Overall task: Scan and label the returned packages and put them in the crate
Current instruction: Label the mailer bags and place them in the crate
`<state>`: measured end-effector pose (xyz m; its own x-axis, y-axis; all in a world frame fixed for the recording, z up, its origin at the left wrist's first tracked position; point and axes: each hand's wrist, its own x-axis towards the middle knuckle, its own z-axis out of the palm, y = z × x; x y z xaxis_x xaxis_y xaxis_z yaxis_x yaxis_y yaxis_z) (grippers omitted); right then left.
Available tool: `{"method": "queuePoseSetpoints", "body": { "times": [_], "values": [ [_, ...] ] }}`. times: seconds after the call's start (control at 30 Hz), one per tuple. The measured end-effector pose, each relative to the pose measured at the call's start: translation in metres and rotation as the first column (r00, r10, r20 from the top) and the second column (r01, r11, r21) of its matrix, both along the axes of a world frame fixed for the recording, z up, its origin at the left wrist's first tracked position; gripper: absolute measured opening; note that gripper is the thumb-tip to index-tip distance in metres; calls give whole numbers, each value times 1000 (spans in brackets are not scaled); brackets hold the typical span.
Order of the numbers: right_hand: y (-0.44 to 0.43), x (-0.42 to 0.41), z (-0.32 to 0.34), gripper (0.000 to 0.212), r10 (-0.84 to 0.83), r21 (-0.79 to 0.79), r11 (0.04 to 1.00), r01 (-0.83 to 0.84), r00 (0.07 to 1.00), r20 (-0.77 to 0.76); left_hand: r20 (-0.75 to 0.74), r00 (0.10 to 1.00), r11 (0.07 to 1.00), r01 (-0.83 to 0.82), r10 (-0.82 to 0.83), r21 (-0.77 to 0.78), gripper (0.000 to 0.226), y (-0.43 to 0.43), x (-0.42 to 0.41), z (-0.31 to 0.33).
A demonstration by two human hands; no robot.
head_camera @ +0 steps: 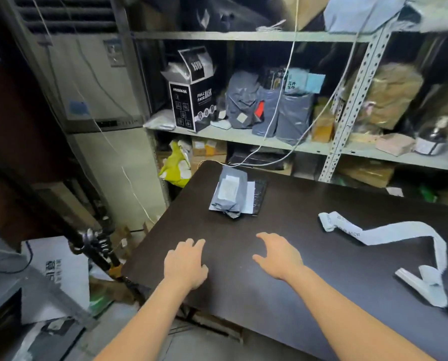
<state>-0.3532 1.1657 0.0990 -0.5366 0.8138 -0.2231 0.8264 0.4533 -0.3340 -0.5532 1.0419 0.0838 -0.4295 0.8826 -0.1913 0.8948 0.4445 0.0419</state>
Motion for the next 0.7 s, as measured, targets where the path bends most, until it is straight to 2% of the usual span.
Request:
{"method": "queuePoseSetpoints", "body": {
  "times": [0.2,0.3,0.37,0.43,0.57,0.63,0.7],
  "values": [
    [89,-34,-2,60,8,-44,999,-9,1000,-30,-17,1000,999,-5,4,-41,64,92,-28,1],
    [133,-52,-15,61,-4,-120,993,-10,993,-116,5,999,998,-52,53,-44,60,134,-42,-4],
    [164,-67,-26,62,-64,-211,977,19,976,-210,119,983,990,-135,138,-30,60,165,-52,-12],
    [193,-85,-41,61,-170,-331,941,67,940,-295,278,931,969,-247,236,6,62,197,-62,-22],
    [237,-120,-75,64,-409,-589,796,139,841,-355,441,826,914,-404,352,27,79,258,-78,-42],
    [250,-133,-90,60,-476,-672,726,143,811,-342,488,776,881,-473,399,33,70,281,-82,-52],
    [261,-143,-102,44,-510,-691,707,153,787,-348,555,730,853,-518,400,67,48,297,-84,-61]
  ]
}}
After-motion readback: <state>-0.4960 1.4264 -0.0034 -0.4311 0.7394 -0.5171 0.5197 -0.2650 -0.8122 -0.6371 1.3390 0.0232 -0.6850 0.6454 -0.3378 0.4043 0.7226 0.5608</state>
